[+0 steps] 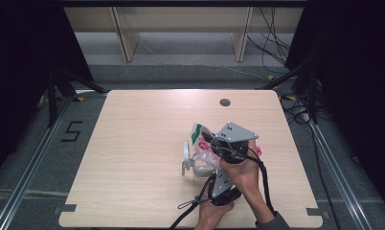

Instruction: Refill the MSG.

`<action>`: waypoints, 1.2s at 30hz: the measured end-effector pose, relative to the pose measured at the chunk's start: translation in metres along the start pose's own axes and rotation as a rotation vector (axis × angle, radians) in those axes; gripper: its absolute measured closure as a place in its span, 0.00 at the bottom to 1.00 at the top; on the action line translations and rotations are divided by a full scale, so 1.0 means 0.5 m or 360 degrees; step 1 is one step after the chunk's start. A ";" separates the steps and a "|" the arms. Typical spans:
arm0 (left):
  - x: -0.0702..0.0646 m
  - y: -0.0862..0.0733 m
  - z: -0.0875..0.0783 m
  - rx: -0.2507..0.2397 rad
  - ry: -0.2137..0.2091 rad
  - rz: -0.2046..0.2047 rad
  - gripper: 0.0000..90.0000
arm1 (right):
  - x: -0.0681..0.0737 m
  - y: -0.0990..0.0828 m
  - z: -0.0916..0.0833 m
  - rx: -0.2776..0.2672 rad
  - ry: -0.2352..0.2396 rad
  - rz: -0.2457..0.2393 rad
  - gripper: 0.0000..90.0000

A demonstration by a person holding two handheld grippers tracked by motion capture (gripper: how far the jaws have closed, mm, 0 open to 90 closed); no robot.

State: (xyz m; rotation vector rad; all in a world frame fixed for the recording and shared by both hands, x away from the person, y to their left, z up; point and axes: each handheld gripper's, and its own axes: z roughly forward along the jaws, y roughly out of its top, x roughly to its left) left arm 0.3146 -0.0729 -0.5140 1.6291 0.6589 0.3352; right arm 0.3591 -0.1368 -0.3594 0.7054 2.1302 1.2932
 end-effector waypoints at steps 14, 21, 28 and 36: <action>-0.001 -0.002 0.002 -0.0015 -0.0006 -0.0005 0.84 | 0.004 -0.001 0.002 0.0009 -0.0035 0.0001 1.00; -0.002 -0.001 0.001 -0.0004 -0.0001 -0.0008 0.84 | 0.005 0.002 0.002 0.0032 -0.0021 -0.0018 1.00; -0.003 0.000 0.001 -0.0010 -0.0001 -0.0013 0.84 | 0.004 0.002 0.004 0.0010 -0.0046 -0.0078 1.00; -0.004 0.000 0.001 -0.0016 -0.0004 -0.0008 0.84 | 0.008 0.002 0.003 0.0026 -0.0017 -0.0033 1.00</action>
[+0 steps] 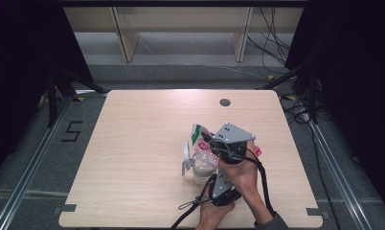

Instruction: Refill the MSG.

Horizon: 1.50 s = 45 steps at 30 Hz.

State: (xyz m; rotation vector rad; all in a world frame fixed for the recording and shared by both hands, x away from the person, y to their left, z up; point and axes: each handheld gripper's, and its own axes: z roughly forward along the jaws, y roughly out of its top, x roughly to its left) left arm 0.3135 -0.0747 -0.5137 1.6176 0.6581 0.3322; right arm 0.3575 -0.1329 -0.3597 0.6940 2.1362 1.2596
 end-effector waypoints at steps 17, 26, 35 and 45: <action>-0.004 -0.002 0.002 -0.0007 -0.0001 0.0014 0.84 | -0.002 -0.002 0.003 0.0005 -0.0033 -0.0015 1.00; -0.008 0.000 0.002 -0.0005 0.0007 0.0028 0.84 | 0.002 -0.001 0.004 0.0013 -0.0040 -0.0038 1.00; -0.008 0.001 0.004 -0.0015 0.0006 0.0023 0.84 | 0.003 0.002 0.004 0.0031 -0.0005 -0.0009 1.00; -0.011 0.004 0.002 -0.0004 0.0009 0.0011 0.84 | -0.003 0.007 0.005 0.0002 -0.0032 -0.0069 0.99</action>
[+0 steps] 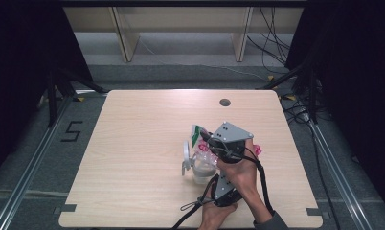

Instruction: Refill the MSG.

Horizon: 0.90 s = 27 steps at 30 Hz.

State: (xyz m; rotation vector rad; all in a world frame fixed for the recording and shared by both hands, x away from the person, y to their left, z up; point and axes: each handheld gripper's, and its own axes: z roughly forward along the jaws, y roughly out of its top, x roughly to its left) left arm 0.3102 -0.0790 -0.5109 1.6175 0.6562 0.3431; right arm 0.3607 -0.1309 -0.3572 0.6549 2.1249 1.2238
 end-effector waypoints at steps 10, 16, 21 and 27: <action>-0.002 0.003 0.003 -0.0029 -0.0020 -0.0007 0.84 | 0.002 0.003 -0.001 0.0001 0.0016 0.0020 1.00; -0.002 0.003 0.006 -0.0055 -0.0007 -0.0002 0.84 | 0.002 0.004 -0.002 0.0001 0.0019 0.0031 0.99; -0.001 0.004 0.005 -0.0042 -0.0035 -0.0008 0.84 | 0.001 0.005 -0.004 -0.0007 0.0016 0.0029 0.99; 0.003 0.004 0.003 0.0034 -0.0018 0.0054 0.83 | 0.001 0.001 0.001 0.0009 0.0015 0.0027 0.99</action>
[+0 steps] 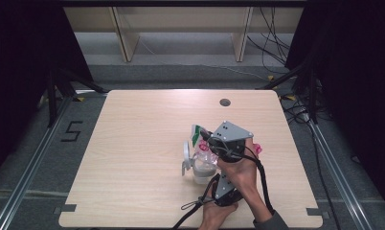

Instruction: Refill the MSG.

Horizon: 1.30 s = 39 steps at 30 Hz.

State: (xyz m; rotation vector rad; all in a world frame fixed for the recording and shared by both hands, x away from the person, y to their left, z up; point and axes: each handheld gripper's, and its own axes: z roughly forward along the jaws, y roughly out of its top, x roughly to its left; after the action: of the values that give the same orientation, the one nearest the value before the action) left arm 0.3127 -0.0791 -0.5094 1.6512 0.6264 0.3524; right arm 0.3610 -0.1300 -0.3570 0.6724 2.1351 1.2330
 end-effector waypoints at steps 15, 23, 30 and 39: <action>-0.001 0.002 0.001 0.0006 0.0012 -0.0009 0.84 | 0.001 0.002 0.002 0.0007 -0.0003 -0.0017 1.00; -0.001 0.004 0.006 -0.0030 -0.0007 -0.0026 0.84 | 0.003 0.005 0.007 0.0039 -0.0008 -0.0059 0.99; -0.001 0.003 0.004 -0.0026 -0.0001 -0.0025 0.84 | 0.004 0.006 0.007 0.0034 -0.0003 -0.0045 0.99; -0.001 0.003 0.004 -0.0025 0.0001 -0.0026 0.84 | 0.008 0.007 0.010 0.0041 -0.0010 -0.0067 0.99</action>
State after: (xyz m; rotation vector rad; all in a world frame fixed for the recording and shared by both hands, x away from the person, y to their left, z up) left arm 0.3137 -0.0810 -0.5082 1.6303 0.6361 0.3452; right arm 0.3623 -0.1228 -0.3567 0.6379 2.1524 1.1815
